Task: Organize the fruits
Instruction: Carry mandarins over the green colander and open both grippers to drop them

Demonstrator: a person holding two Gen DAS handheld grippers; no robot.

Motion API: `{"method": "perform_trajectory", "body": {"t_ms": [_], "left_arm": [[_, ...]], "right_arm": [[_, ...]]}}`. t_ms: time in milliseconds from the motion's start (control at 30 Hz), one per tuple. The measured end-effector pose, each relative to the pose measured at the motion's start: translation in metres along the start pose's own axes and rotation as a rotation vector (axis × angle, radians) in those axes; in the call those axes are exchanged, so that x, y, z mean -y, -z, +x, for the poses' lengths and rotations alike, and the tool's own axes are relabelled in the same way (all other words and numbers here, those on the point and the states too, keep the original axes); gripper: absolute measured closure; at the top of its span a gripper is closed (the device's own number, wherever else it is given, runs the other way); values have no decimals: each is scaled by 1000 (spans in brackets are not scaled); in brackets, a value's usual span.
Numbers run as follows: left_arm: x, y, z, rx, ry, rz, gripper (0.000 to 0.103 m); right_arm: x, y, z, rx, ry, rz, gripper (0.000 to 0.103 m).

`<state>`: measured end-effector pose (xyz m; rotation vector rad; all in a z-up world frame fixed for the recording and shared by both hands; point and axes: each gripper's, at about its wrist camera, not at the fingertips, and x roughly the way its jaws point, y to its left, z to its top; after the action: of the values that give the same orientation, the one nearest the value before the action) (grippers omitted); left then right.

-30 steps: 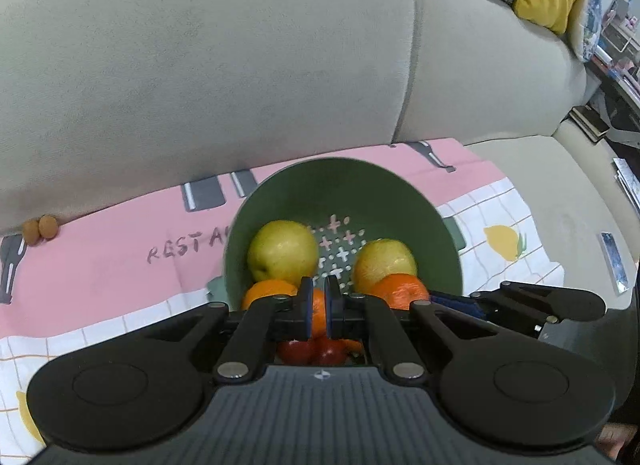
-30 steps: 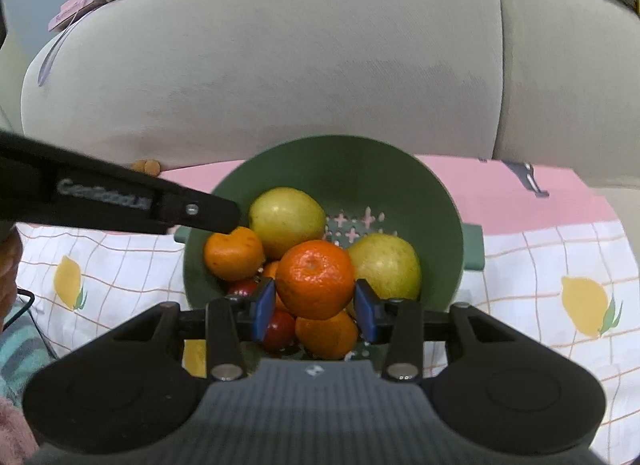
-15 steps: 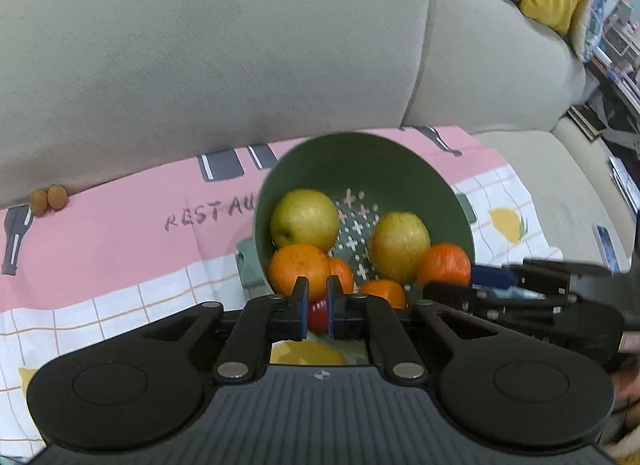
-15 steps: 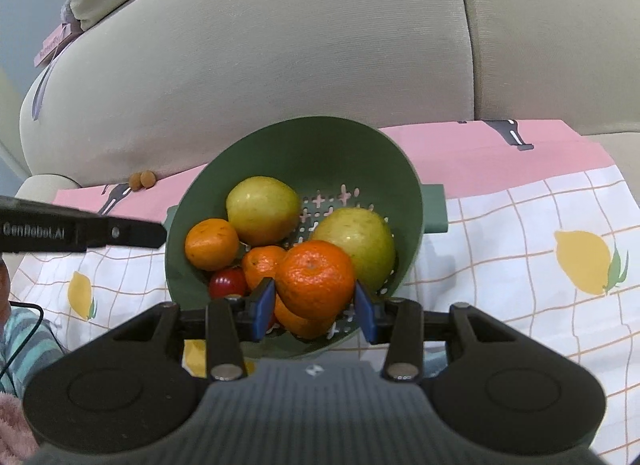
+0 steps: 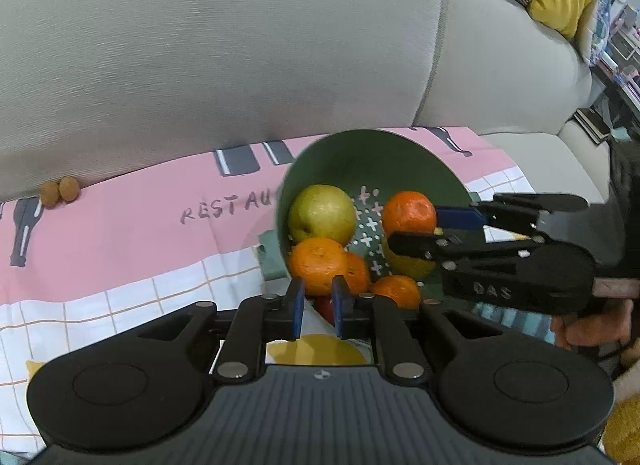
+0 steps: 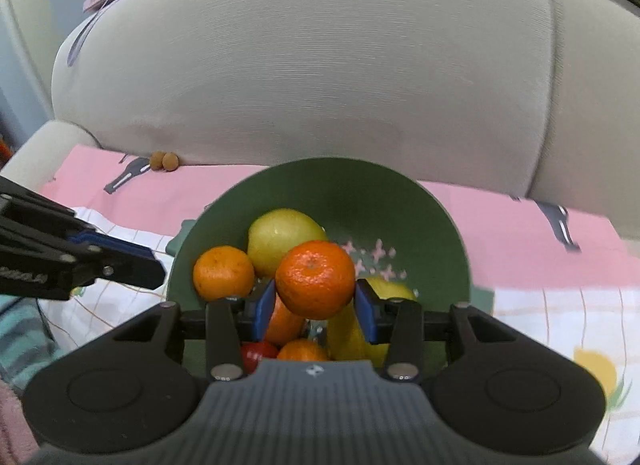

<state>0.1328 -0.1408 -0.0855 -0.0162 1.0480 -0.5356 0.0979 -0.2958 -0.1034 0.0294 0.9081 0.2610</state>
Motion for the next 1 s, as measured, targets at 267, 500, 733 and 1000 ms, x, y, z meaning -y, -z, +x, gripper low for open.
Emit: {"method": "perform_trajectory", "body": {"t_ms": [267,500,733,1000], "left_arm": [[-16,-4,-12,41,-30,-41,88],[-26,-6,-17,48,-45,-58,87],[-38,-2,-23,51,-64,-101,82],[-37,3,-42,105,-51,-111,75]], "right_arm": [[5,-21,34,-48,97,-67,62],[8,-23,60,-98,110,-68,62],[5,-21,71,-120,131,-66,63],[-5,-27,52,-87,158,-63,58]]}}
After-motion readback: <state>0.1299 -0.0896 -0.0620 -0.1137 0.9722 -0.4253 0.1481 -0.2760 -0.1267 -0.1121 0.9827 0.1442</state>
